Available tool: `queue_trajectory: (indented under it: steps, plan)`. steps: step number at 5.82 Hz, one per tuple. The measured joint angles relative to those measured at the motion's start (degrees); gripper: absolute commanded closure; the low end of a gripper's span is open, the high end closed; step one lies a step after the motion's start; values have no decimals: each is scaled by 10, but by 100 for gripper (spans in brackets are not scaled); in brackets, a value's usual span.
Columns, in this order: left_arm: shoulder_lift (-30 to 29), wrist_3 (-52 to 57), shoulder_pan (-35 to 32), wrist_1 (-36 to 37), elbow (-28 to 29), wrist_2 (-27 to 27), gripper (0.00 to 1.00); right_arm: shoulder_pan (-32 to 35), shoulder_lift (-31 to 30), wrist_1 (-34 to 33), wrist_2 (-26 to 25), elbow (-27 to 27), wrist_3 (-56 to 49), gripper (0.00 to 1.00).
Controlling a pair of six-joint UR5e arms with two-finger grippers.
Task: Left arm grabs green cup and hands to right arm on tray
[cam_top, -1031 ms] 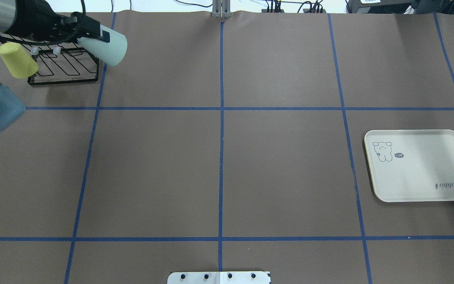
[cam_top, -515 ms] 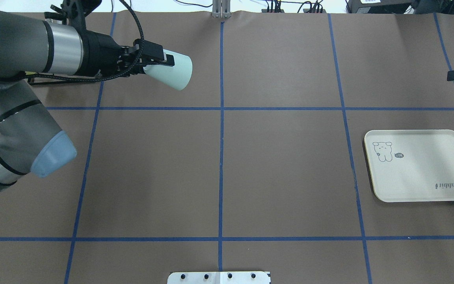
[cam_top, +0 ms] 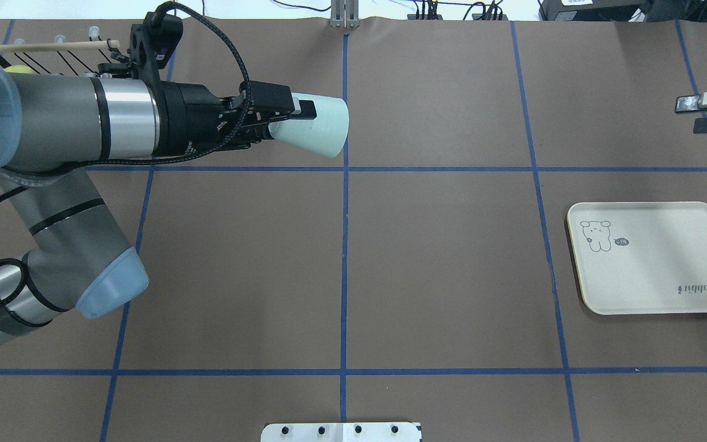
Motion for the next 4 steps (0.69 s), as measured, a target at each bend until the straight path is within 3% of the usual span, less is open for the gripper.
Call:
queue_trajectory:
  steps: [2, 4]
  plan:
    - [-15, -49, 7, -39, -1, 7, 83, -16, 5, 88, -20, 1, 90, 0]
    - [-32, -62, 25, -46, 1, 12, 83, -81, 10, 212, -107, 0, 185, 0]
